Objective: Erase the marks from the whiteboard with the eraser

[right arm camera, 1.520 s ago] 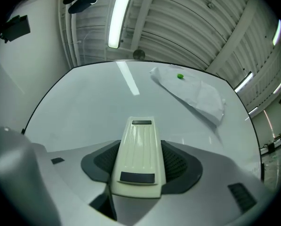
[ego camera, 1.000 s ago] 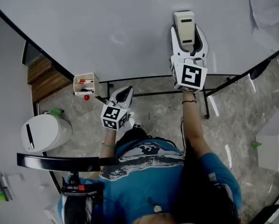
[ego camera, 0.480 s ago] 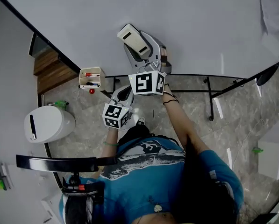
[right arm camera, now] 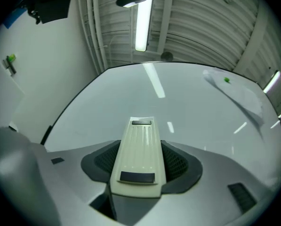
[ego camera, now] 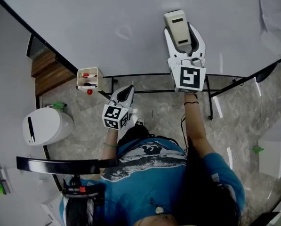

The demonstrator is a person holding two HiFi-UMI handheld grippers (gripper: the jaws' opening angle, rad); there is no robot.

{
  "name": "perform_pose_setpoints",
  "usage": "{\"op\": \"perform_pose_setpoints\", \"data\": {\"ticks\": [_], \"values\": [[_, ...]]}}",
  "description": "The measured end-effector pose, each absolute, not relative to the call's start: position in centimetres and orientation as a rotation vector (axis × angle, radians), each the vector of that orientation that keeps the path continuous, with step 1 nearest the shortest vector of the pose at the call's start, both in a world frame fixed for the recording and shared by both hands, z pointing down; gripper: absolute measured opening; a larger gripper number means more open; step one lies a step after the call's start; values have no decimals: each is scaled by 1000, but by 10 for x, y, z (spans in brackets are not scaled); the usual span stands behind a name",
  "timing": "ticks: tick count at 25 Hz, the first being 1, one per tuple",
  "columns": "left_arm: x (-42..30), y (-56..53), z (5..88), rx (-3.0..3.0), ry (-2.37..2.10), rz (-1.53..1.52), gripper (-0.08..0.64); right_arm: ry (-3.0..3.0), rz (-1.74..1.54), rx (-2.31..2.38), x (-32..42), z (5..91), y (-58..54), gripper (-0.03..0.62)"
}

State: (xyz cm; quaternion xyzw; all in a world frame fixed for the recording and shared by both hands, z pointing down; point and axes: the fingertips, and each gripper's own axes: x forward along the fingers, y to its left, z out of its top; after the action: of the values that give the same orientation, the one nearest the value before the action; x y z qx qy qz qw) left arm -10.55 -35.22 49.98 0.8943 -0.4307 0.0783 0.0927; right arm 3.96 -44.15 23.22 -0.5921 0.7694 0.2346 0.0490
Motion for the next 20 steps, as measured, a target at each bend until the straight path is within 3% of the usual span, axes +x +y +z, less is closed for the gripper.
{"op": "perform_pose_setpoints", "data": {"ticks": [10, 20], "values": [[-80, -349, 496, 2691, -1197, 252, 3, 2009, 674, -2078, 219, 190, -436, 262], [-86, -348, 502, 2679, -1205, 258, 3, 1998, 664, -2083, 211, 196, -441, 262]]}}
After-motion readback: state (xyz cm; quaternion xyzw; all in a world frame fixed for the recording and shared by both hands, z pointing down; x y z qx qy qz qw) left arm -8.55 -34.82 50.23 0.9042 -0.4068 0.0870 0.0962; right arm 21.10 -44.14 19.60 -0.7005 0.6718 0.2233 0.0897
